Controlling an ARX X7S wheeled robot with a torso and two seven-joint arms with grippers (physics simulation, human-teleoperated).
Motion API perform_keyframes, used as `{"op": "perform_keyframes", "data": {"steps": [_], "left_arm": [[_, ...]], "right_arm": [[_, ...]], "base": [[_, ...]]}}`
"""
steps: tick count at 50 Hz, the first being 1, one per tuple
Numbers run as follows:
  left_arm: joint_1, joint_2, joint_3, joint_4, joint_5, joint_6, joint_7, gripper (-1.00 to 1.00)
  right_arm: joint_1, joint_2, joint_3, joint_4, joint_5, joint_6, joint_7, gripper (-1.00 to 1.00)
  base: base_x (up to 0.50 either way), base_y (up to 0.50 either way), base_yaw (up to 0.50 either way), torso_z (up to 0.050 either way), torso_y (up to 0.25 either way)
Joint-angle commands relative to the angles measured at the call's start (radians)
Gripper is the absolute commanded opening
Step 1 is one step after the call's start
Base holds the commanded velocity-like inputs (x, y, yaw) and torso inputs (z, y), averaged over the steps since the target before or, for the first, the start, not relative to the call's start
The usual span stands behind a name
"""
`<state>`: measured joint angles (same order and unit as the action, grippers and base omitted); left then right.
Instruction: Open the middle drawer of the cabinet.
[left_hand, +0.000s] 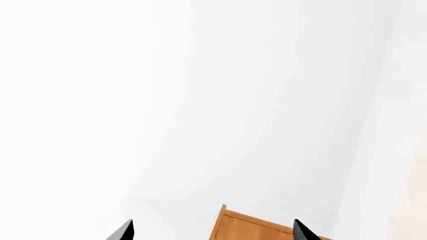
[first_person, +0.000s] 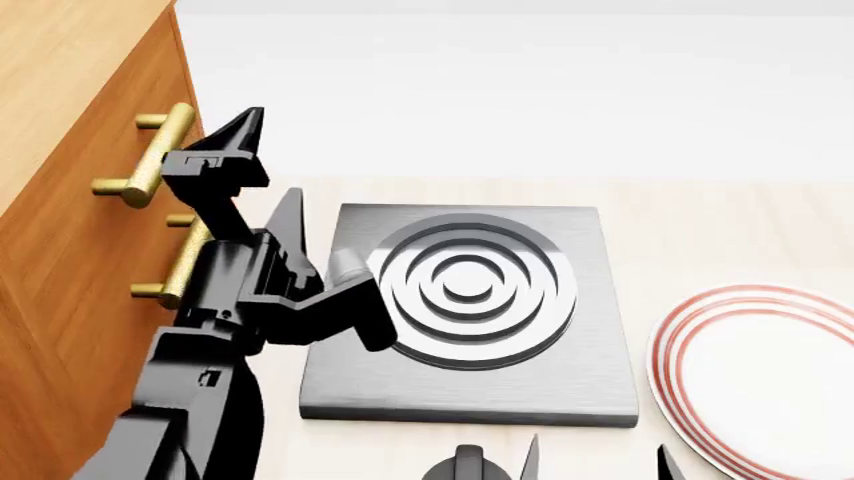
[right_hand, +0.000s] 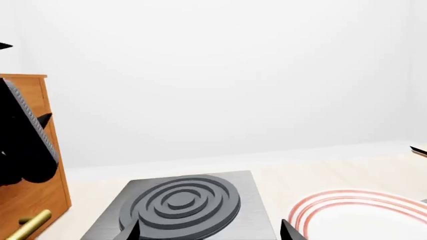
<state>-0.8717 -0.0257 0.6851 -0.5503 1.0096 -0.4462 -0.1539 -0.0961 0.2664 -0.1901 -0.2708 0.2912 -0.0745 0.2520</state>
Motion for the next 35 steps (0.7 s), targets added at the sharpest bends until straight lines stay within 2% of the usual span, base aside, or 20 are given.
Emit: {"op": "perform_keyframes", "data": {"steps": [1, 9, 27, 35], "left_arm": [[-0.047, 0.021, 0.051, -0.195, -0.11, 0.028, -0.108, 1.0], [-0.095, 0.024, 0.164, -0.326, -0.263, 0.055, -0.222, 1.0], [-0.222, 0.025, 0.709, -0.529, -0.869, 0.053, -0.457, 1.0], [-0.235, 0.026, 0.837, -0.542, -1.011, 0.062, -0.494, 1.0]], "right_arm": [[-0.001, 0.004, -0.003, -0.002, 0.003, -0.002, 0.005, 1.0], [0.0, 0.006, -0.005, 0.001, 0.005, -0.006, 0.006, 1.0], [0.004, 0.011, -0.008, 0.008, 0.015, -0.011, 0.009, 1.0], [0.004, 0.014, -0.007, 0.008, 0.017, -0.013, 0.013, 1.0]], "base": [[0.0, 0.0, 0.0, 0.0, 0.0], [0.0, 0.0, 0.0, 0.0, 0.0], [0.0, 0.0, 0.0, 0.0, 0.0], [0.0, 0.0, 0.0, 0.0, 0.0]]}}
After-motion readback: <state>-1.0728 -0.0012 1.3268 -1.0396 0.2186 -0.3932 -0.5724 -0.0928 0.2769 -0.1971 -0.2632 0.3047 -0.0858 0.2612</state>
